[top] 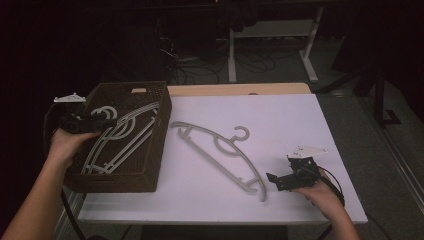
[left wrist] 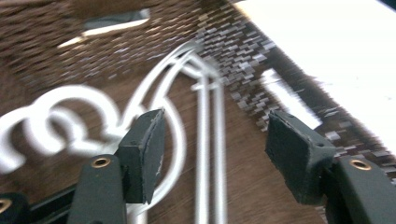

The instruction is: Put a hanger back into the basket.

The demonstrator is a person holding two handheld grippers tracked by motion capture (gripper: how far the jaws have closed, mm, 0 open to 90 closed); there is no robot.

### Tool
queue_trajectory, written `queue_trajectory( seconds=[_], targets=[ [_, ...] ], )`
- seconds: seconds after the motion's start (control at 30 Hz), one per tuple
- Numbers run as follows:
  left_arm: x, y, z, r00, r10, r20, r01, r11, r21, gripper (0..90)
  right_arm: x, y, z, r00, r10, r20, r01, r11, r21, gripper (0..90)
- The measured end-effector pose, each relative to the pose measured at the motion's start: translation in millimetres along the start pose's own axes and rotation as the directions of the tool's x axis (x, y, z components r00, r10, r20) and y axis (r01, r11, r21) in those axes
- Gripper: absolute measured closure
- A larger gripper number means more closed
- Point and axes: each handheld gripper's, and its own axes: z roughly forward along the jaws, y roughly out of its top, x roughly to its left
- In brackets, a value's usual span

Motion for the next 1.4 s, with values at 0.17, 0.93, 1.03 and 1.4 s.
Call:
queue_trajectory(
  seconds=[0.17,0.93,1.03,1.4],
  targets=[
    [-27.6,11.7,7.2,0.9925,0.036,0.117,-0.033,0.9991,-0.025,28.1,-0.6,-0.1,-0.6,1.0000,-0.001,-0.001,0.001,1.000,-0.001,0.0],
    [-161.8,31.6,65.1,0.9201,0.183,0.346,-0.168,0.9832,-0.072,29.3,0.2,0.7,0.1,1.0000,-0.002,-0.007,0.002,1.000,0.004,0.0],
    [-185.1,28.6,80.1,0.9076,0.204,0.367,-0.196,0.9788,-0.060,35.2,-0.6,0.3,-1.3,1.0000,-0.001,-0.005,0.001,1.000,-0.001,0.0],
    [-234.2,7.2,121.3,0.8510,0.261,0.456,-0.304,0.9525,0.021,74.2,-0.6,0.6,-1.8,1.0000,-0.003,-0.007,0.003,1.000,-0.002,0.0]
  ],
)
